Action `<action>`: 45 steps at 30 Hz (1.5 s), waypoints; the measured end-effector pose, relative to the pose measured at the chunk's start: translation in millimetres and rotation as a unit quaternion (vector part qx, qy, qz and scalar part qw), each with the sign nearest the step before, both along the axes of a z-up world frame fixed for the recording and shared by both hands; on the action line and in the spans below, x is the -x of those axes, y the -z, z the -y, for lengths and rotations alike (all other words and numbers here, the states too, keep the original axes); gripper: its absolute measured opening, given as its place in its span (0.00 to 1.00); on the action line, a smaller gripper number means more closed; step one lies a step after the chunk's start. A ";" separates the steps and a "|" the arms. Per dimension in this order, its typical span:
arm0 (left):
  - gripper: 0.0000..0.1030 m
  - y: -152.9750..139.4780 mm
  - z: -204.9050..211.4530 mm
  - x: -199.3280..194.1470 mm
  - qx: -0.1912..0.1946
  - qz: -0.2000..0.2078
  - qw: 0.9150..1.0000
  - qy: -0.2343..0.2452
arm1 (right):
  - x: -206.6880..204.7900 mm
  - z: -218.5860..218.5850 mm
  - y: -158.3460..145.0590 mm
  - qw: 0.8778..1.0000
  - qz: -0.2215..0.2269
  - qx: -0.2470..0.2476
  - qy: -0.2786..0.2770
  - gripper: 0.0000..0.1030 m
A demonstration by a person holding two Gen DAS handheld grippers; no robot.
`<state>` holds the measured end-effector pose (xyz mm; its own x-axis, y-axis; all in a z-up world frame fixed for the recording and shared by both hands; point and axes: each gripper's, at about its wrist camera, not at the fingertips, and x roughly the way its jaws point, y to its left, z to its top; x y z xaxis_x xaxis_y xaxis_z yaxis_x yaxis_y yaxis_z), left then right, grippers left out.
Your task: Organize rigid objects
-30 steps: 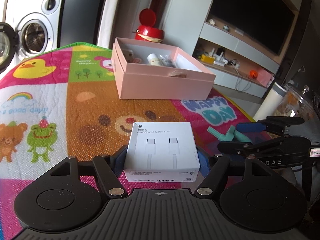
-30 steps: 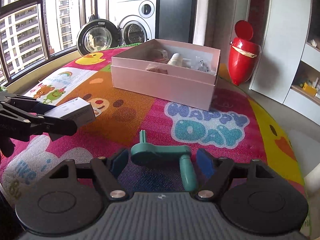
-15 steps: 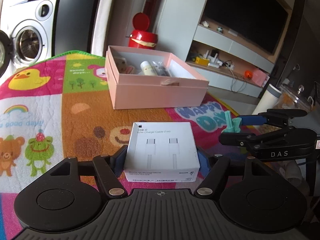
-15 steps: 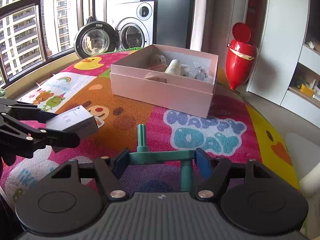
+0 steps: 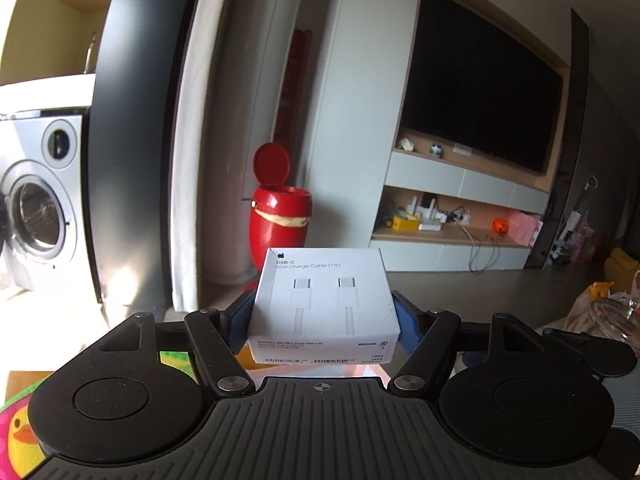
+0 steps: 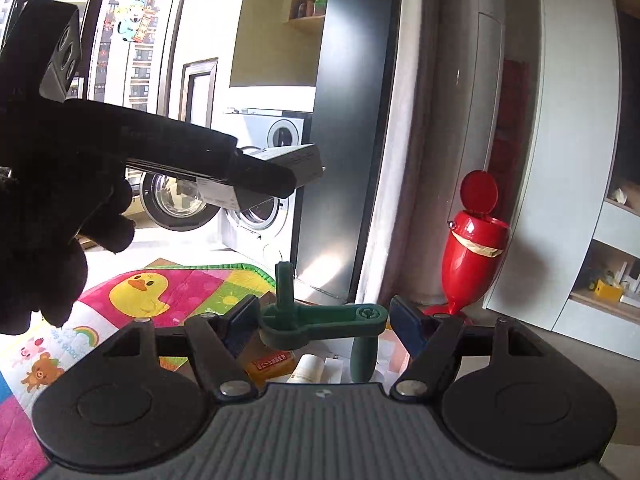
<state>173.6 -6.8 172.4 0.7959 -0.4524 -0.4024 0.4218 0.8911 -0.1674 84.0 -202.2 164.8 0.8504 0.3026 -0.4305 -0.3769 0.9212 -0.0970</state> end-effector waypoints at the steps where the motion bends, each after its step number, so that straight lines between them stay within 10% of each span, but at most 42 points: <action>1: 0.73 13.6 4.0 -11.9 -0.006 -0.027 1.000 0.001 | -3.9 -0.5 6.7 1.000 -0.012 0.002 0.002 0.73; 7: 0.67 67.4 -8.7 -11.2 -0.028 -0.076 0.997 -0.015 | 14.8 9.3 47.7 0.998 -0.054 0.018 0.016 0.73; 25: 0.67 138.1 -61.3 164.5 -0.077 -0.105 0.986 -0.106 | 69.7 -2.8 125.4 0.977 -0.187 0.012 0.099 0.73; 36: 0.83 166.0 -30.5 167.1 -0.107 -0.101 0.981 -0.124 | 75.4 4.9 139.0 0.972 -0.169 -0.011 0.160 0.98; 45: 0.84 167.3 -20.6 165.4 -0.110 -0.096 0.978 -0.150 | 81.3 5.4 145.5 0.977 -0.135 -0.021 0.161 1.00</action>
<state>8.2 13.8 5.1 0.7798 -0.0966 -0.6186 0.1158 0.9932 -0.0091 2.7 -207.6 19.2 0.7612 0.0600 -0.6457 -0.0725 0.9973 0.0072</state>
